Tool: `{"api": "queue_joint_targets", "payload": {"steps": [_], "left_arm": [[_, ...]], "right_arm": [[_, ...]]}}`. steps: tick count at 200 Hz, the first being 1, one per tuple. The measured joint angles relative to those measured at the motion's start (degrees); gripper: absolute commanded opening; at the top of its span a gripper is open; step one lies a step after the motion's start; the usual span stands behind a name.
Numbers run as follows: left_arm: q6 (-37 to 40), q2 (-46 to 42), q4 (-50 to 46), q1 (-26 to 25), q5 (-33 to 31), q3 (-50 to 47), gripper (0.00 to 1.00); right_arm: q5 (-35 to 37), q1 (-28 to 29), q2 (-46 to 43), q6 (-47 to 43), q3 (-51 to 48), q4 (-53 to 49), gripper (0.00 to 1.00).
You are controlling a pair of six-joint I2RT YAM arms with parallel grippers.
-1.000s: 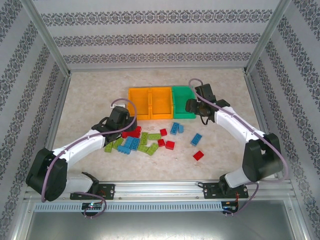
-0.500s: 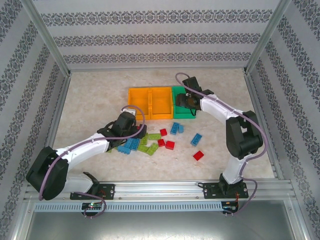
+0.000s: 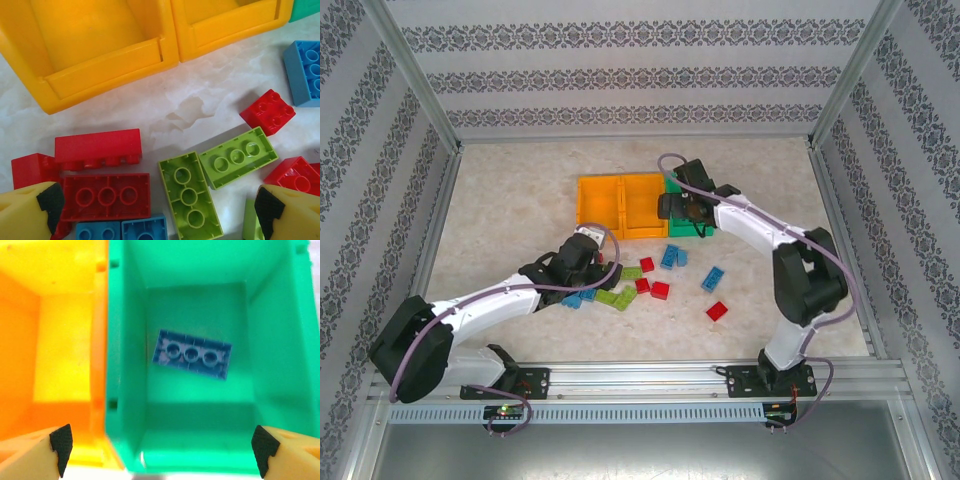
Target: Sort the legos into containers by color
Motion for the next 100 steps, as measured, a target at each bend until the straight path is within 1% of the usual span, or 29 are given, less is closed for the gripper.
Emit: {"api": "queue_joint_targets", "payload": {"steps": [25, 45, 78, 100], "left_arm": [[-0.02, -0.07, -0.20, -0.13, -0.52, 0.02, 1.00], [-0.04, -0.07, -0.81, -0.15, -1.07, 0.04, 1.00], [-1.11, 0.00, -4.15, -0.15, -5.79, 1.01, 1.00], [-1.64, 1.86, -6.51, -0.13, -7.28, 3.52, 1.00]], "right_arm": [[0.31, 0.92, -8.37, -0.61, -7.21, 0.90, 0.95], [0.39, 0.92, -13.27, -1.09, -12.79, 1.25, 0.95], [0.55, 0.90, -15.96, -0.83, -19.12, 1.01, 0.95], [0.52, 0.87, -16.59, 0.35, -22.49, 1.29, 0.95]]}}
